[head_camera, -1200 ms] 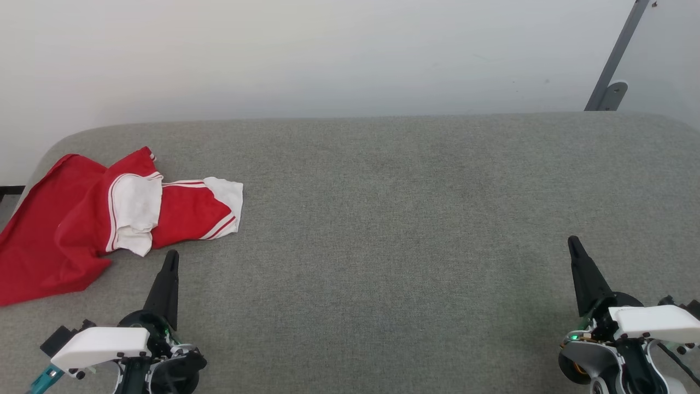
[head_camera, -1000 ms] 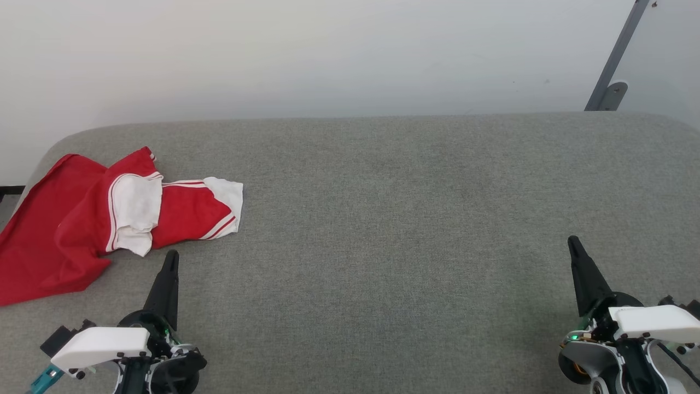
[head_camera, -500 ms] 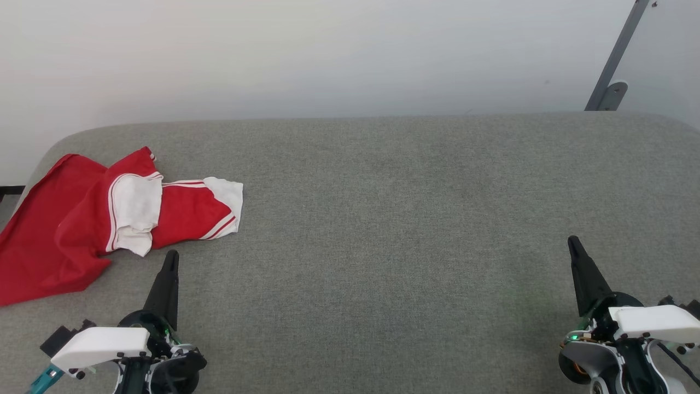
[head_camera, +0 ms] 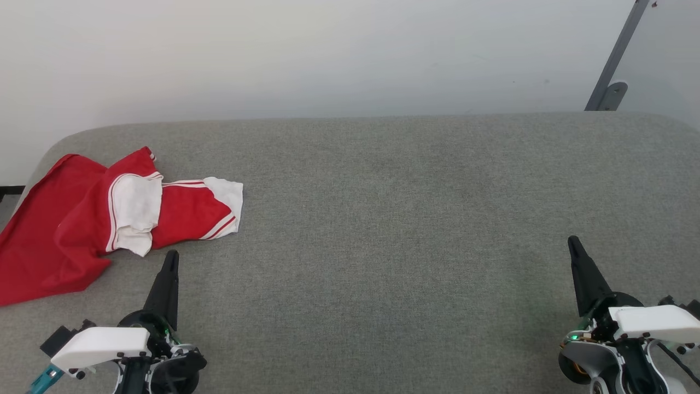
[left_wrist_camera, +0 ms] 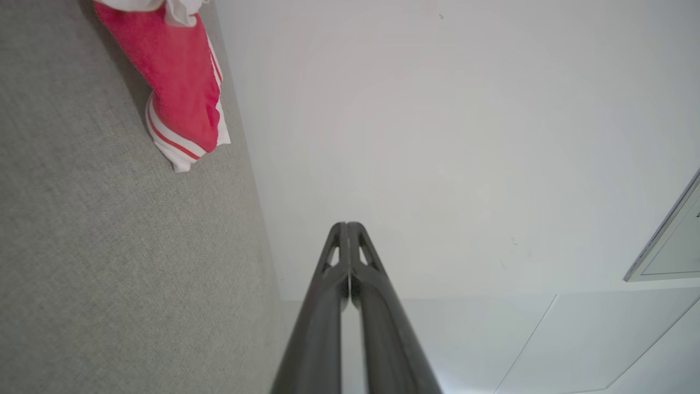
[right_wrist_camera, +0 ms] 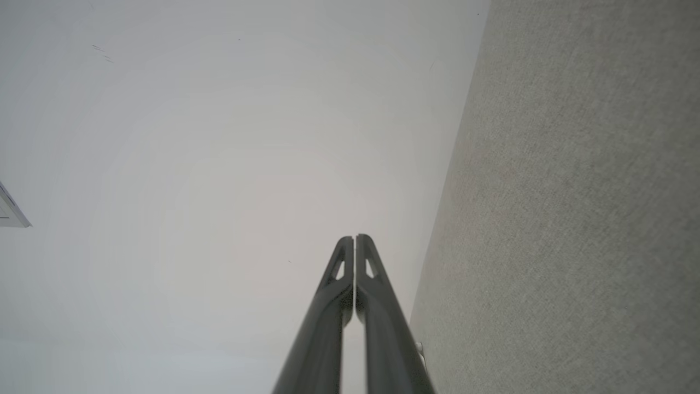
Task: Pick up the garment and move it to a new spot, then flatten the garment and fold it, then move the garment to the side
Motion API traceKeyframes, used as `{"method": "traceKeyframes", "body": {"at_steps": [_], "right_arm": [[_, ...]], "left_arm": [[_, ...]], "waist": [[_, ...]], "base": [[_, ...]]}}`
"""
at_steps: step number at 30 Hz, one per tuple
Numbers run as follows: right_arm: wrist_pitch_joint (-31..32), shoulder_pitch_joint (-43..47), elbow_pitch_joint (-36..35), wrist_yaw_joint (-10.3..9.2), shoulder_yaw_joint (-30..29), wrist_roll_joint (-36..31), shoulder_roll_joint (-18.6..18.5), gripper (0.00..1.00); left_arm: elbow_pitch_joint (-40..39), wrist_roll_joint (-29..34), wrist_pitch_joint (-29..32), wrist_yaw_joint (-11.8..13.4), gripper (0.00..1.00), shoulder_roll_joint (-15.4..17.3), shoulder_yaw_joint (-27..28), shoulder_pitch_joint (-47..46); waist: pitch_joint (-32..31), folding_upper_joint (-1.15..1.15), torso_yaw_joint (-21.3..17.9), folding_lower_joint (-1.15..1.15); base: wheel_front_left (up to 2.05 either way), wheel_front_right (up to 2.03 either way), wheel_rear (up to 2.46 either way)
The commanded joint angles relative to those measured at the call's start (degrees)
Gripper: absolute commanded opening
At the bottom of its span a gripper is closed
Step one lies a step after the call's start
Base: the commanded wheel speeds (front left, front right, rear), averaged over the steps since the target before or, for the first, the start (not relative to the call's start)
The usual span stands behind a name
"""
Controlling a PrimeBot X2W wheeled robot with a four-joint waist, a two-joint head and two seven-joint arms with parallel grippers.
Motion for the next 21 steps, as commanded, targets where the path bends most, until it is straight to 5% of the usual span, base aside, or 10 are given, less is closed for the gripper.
{"method": "traceKeyframes", "body": {"at_steps": [1, 11, 12, 21], "right_arm": [[0.0, -0.2, 0.1, 0.02, 0.0, 0.2, 0.1, 0.00], [0.0, 0.0, 0.0, 0.00, 0.0, 0.0, 0.0, 0.00], [0.0, 0.1, 0.5, 0.00, 0.0, 0.0, 0.0, 1.00], [-0.5, -0.9, 2.8, 0.00, 0.2, -0.9, -0.8, 1.00]], "left_arm": [[-0.1, 0.2, 0.1, -0.2, 0.00, 0.1, 0.0, -0.8], [0.0, 0.0, 0.0, 0.0, 0.00, 0.0, 0.0, 0.0], [0.4, 0.1, -0.1, 0.0, 1.00, -0.1, 0.0, 0.2], [2.1, 2.6, -1.8, 0.1, 1.00, 0.2, -0.5, 0.1]], "waist": [[0.0, 0.00, 0.0, 0.00], [0.0, 0.00, 0.0, 0.00], [0.0, 0.00, 0.0, 0.00], [0.0, 0.00, 0.0, 0.00]], "base": [[0.00, 0.00, 0.00], [0.00, 0.00, 0.00], [0.00, 0.00, 0.00], [0.00, 0.00, 0.00]]}}
